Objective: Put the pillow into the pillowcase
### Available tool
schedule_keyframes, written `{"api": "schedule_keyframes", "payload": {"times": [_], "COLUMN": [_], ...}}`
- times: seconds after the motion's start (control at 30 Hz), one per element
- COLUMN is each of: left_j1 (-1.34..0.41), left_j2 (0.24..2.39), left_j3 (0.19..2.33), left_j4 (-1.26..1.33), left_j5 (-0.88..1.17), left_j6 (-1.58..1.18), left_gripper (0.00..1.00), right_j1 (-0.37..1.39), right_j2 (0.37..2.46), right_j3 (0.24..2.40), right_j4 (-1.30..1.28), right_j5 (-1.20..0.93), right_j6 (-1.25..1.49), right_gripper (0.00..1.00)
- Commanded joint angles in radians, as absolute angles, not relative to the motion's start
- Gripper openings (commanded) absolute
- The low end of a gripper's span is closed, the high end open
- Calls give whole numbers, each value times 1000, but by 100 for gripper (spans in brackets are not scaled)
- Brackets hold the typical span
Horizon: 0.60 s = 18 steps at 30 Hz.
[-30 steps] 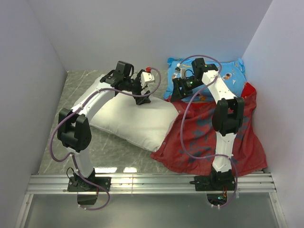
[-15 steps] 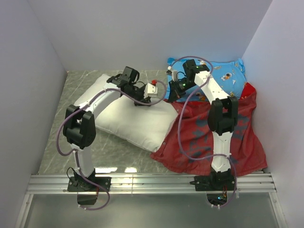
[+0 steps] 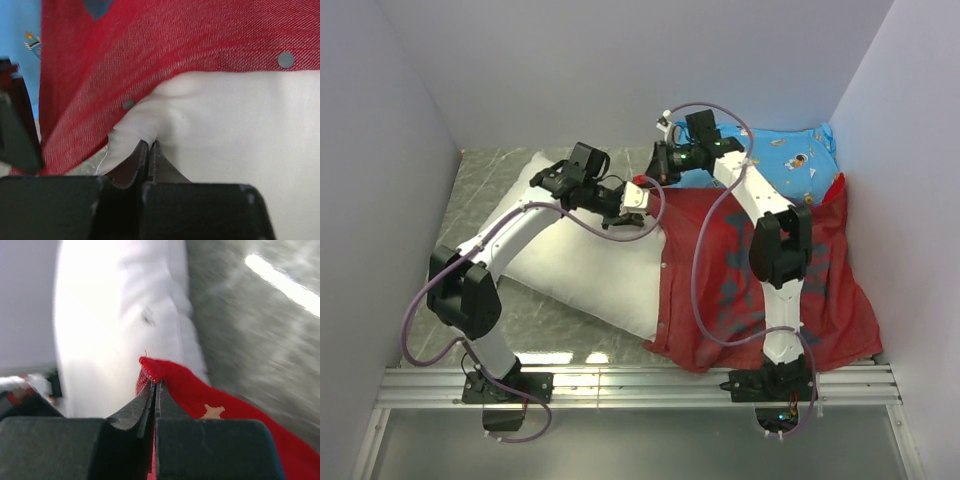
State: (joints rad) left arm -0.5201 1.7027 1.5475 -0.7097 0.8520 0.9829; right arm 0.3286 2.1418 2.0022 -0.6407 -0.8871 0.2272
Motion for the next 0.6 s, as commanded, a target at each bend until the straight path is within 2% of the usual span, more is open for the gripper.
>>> {"api": "schedule_keyframes", "payload": {"times": [0.0, 0.13, 0.3, 0.33, 0.43, 0.5, 0.53, 0.57], "left_j1": [-538, -480, -425, -401, -350, -325, -310, -302], "left_j2": [1652, 1628, 1612, 1614, 1634, 1644, 1651, 1652], "left_j3": [1543, 1468, 1356, 1345, 1321, 1321, 1331, 1363], "left_j4": [-583, -330, -128, -115, -92, -106, -124, -153], "left_j5": [979, 951, 766, 718, 640, 621, 630, 676], "left_j6": [835, 498, 353, 325, 293, 288, 301, 317], "left_gripper": [0, 0, 0, 0, 0, 0, 18, 30], "right_j1": [408, 437, 425, 419, 361, 312, 298, 269], "right_j2": [2091, 2180, 2293, 2293, 2194, 2084, 2044, 1955], "right_j3": [2008, 2130, 2279, 2295, 2164, 2097, 2033, 1993], "right_j4": [-303, -252, -312, -333, -365, -409, -431, -445], "right_j5": [-855, -778, -700, -692, -649, -614, -603, -592], "right_j6": [547, 635, 615, 597, 531, 456, 428, 381], "right_gripper": [0, 0, 0, 24, 66, 77, 78, 79]}}
